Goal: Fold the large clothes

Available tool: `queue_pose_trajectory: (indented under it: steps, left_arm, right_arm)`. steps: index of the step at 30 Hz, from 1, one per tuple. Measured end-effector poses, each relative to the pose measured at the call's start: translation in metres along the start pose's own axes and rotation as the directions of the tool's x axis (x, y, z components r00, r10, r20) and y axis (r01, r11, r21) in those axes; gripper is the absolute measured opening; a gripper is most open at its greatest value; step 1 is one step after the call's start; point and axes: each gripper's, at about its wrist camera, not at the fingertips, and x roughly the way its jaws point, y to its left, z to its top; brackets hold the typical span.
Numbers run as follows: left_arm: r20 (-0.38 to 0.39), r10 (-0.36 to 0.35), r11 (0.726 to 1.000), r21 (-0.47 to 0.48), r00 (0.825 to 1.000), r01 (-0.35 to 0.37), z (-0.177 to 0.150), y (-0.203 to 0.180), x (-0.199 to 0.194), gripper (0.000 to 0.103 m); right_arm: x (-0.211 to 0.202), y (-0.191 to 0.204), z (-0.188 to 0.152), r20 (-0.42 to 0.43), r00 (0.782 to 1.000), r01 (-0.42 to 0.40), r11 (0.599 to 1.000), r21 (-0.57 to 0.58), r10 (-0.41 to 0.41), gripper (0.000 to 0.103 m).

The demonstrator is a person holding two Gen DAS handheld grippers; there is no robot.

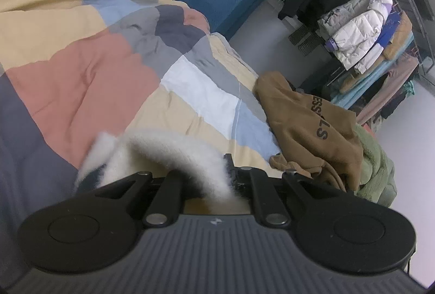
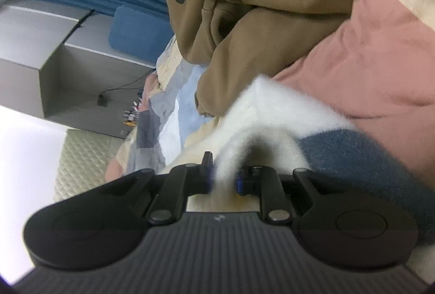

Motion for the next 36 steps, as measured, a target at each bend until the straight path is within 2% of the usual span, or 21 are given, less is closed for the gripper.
queue_pose_trajectory:
  steps: [2,4,5,6,7,8,9,10,13,16,19,22,26,29,31,33,36]
  left_arm:
    - [-0.004,-0.005,1.000,0.001,1.000,0.005,-0.004,0.001,-0.006,0.011]
    - [-0.035,-0.021,1.000,0.007,0.999,0.021,-0.007,-0.002,-0.008,0.021]
    - [-0.051,-0.034,0.999,0.017,0.998,0.035,-0.009,-0.003,-0.010,0.041]
    - [-0.053,-0.044,0.999,0.017,0.998,0.045,-0.012,-0.005,-0.016,0.064]
    - [-0.045,-0.051,0.998,0.016,0.998,0.052,-0.014,-0.007,-0.021,0.069]
    - [-0.038,-0.061,0.998,0.027,0.997,0.062,-0.016,-0.010,-0.029,0.070]
    - [-0.034,-0.070,0.996,0.052,0.997,0.072,-0.018,-0.014,-0.036,0.070]
    - [-0.040,-0.062,0.994,0.088,0.997,0.066,-0.019,-0.018,-0.041,0.070]
    - [-0.025,0.040,0.968,0.247,0.999,-0.033,-0.024,-0.033,-0.055,0.070]
    - [-0.031,0.126,0.942,0.316,0.991,-0.110,-0.027,-0.033,-0.060,0.070]
    - [-0.031,0.188,0.923,0.346,0.982,-0.166,-0.030,-0.028,-0.056,0.070]
    - [-0.039,0.251,0.903,0.369,0.967,-0.220,-0.031,-0.020,-0.042,0.070]
    - [-0.046,0.266,0.912,0.337,0.963,-0.235,-0.031,-0.009,-0.029,0.069]
    - [-0.041,0.267,0.911,0.338,0.963,-0.238,-0.029,-0.009,-0.022,0.069]
    - [-0.040,0.277,0.914,0.320,0.960,-0.250,-0.027,-0.005,-0.018,0.069]
    - [-0.045,0.277,0.923,0.290,0.960,-0.253,-0.024,0.000,-0.015,0.064]
    - [-0.061,0.284,0.928,0.267,0.957,-0.259,-0.021,0.007,-0.007,0.058]
  right_arm:
    - [-0.004,0.000,-0.001,0.003,1.000,-0.012,1.000,0.012,0.012,0.020]
    - [-0.011,0.002,-0.007,0.025,1.000,-0.014,1.000,0.024,0.014,0.020]
    - [-0.016,0.005,-0.011,0.034,0.999,-0.014,1.000,0.019,0.013,0.021]
    - [-0.019,0.006,-0.012,0.042,0.999,-0.016,1.000,0.012,0.015,0.027]
    - [-0.023,0.009,-0.014,0.048,0.999,-0.023,1.000,0.005,0.023,0.039]
    - [-0.027,0.011,-0.017,0.054,0.998,-0.033,0.999,-0.001,0.033,0.048]
    - [-0.032,0.012,-0.018,0.062,0.997,-0.048,0.999,-0.007,0.048,0.065]
    - [-0.037,0.015,-0.020,0.067,0.996,-0.059,0.998,-0.015,0.060,0.075]
    - [-0.049,0.027,-0.028,0.047,0.995,-0.083,0.994,-0.074,0.086,0.075]
    - [-0.060,0.037,-0.035,0.023,0.996,-0.087,0.986,-0.142,0.091,0.076]
    - [-0.069,0.043,-0.040,0.043,0.998,-0.042,0.978,-0.204,0.052,0.076]
    - [-0.076,0.049,-0.042,0.085,0.995,0.065,0.957,-0.284,-0.042,0.074]
    - [-0.074,0.047,-0.040,0.151,0.974,0.213,0.915,-0.343,-0.170,0.076]
    - [-0.069,0.040,-0.038,0.172,0.956,0.289,0.880,-0.378,-0.240,0.075]
    - [-0.062,0.038,-0.037,0.172,0.949,0.311,0.862,-0.399,-0.263,0.075]
    - [-0.057,0.036,-0.036,0.166,0.953,0.300,0.860,-0.413,-0.253,0.075]
    - [-0.049,0.037,-0.037,0.179,0.950,0.310,0.838,-0.448,-0.256,0.066]
